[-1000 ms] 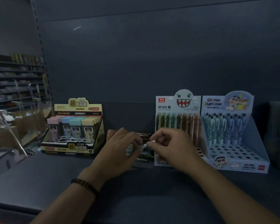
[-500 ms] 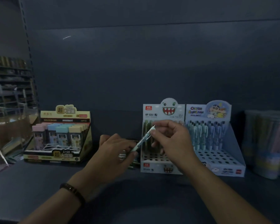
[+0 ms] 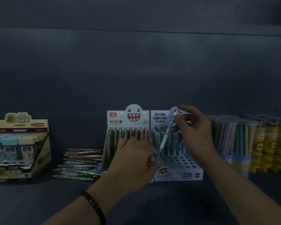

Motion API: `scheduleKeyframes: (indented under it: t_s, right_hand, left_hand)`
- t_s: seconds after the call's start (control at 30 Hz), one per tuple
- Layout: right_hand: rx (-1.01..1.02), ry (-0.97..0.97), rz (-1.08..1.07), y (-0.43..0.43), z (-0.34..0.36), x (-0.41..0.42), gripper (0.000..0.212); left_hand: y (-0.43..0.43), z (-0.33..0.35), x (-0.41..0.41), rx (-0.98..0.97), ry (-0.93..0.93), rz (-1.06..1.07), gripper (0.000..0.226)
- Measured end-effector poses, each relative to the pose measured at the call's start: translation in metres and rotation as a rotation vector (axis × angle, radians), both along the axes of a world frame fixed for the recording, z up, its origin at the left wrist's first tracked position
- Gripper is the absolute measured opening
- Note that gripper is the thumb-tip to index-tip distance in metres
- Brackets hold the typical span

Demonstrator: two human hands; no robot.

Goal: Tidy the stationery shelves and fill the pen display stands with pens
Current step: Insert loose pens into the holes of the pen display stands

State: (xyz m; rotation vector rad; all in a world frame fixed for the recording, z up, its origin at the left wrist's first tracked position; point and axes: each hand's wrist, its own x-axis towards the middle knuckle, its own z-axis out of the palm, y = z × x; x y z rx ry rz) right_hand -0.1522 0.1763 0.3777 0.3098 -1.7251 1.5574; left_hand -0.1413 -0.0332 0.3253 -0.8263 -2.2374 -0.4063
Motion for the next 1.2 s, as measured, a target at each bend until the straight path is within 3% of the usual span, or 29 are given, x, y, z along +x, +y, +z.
scheduleKeyframes:
  t_s: [0.07,0.2,0.53,1.2]
  right_hand:
    - [0.035,0.021,-0.051,0.013,-0.005,-0.012,0.023]
    - [0.133,0.066,-0.192,0.024,-0.022,-0.027,0.021]
    - [0.403,0.174,-0.288,0.022,-0.039,-0.034,0.026]
    - [0.536,0.277,-0.334,0.022,-0.041,-0.038,0.027]
  left_hand:
    - [0.011,-0.008,-0.005,-0.139,0.018,0.003,0.038]
    - [0.02,-0.026,-0.009,-0.199,-0.05,0.006,0.04]
    - [0.023,-0.04,-0.012,-0.165,-0.07,0.025,0.033]
    - [0.017,-0.042,-0.007,-0.169,-0.144,0.0,0.044]
